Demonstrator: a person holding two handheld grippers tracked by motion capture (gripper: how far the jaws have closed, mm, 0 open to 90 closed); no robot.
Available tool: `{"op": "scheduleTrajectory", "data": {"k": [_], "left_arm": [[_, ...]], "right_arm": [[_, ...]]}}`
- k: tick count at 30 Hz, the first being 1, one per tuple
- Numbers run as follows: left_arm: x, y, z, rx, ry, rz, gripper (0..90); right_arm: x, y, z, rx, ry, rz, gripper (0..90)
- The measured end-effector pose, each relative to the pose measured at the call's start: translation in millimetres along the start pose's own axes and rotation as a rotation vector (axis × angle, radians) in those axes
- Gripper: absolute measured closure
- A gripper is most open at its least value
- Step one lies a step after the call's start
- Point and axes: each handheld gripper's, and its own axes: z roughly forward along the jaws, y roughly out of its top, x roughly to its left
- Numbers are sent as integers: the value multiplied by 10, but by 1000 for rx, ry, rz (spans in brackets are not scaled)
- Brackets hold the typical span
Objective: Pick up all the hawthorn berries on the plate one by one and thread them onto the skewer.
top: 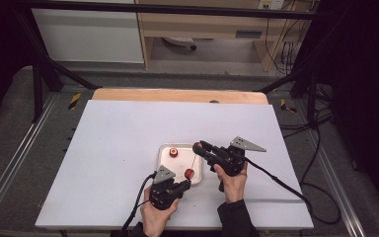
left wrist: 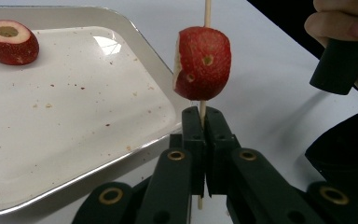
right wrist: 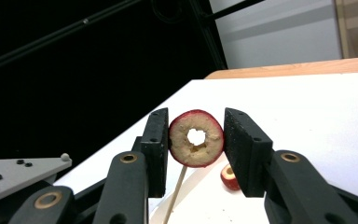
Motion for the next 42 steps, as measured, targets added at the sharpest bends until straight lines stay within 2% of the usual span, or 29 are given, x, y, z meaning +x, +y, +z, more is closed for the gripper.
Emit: {"op": "scheduleTrajectory", "data": {"k": [4,5,6,7,9,14,22,25,26,27,29,32,33,35,37,40,41,42], "left_arm": [[17,-1,-28,-15,15,11,886],[11,2,-25,-17,33,35,886],[11,2,-25,-17,33,35,887],[-16,-6,0,-17,40,51,888],[-30,-7,7,-32,49,60,888],[2,7,10,-27,62,53,888],[-6,-6,24,-43,90,72,888],[-14,-13,39,-37,76,79,888],[-15,-17,39,-42,66,81,888],[-25,-23,37,-41,28,91,889],[-33,-22,37,-42,22,105,889],[-41,-25,33,-52,34,108,890],[-48,-31,24,-60,55,115,890],[-48,-32,12,-76,64,110,890],[-34,-23,-8,-82,64,98,890],[-22,-20,-13,-77,64,95,890],[-25,-19,1,-70,46,92,889],[-25,-19,1,-70,46,92,890]], "right_arm": [[-7,16,-16,16,-13,4,620],[-10,26,-15,19,-4,21,620],[-10,26,-15,19,-4,21,620],[-11,24,-3,28,5,55,621],[-7,4,14,33,0,73,621],[3,-36,27,26,-6,74,621],[27,-29,13,28,1,127,620],[27,-34,7,40,-6,113,621],[27,-34,7,40,-6,113,621],[27,-30,5,45,4,109,622],[16,-22,2,57,6,103,622],[20,-16,-5,59,10,108,622],[21,-9,-10,56,8,115,623],[26,-5,-13,56,4,129,624],[44,-12,-22,33,-3,132,624],[53,-23,-24,26,3,125,624],[52,-25,-21,23,13,120,624],[52,-24,-20,24,17,122,624]]}}
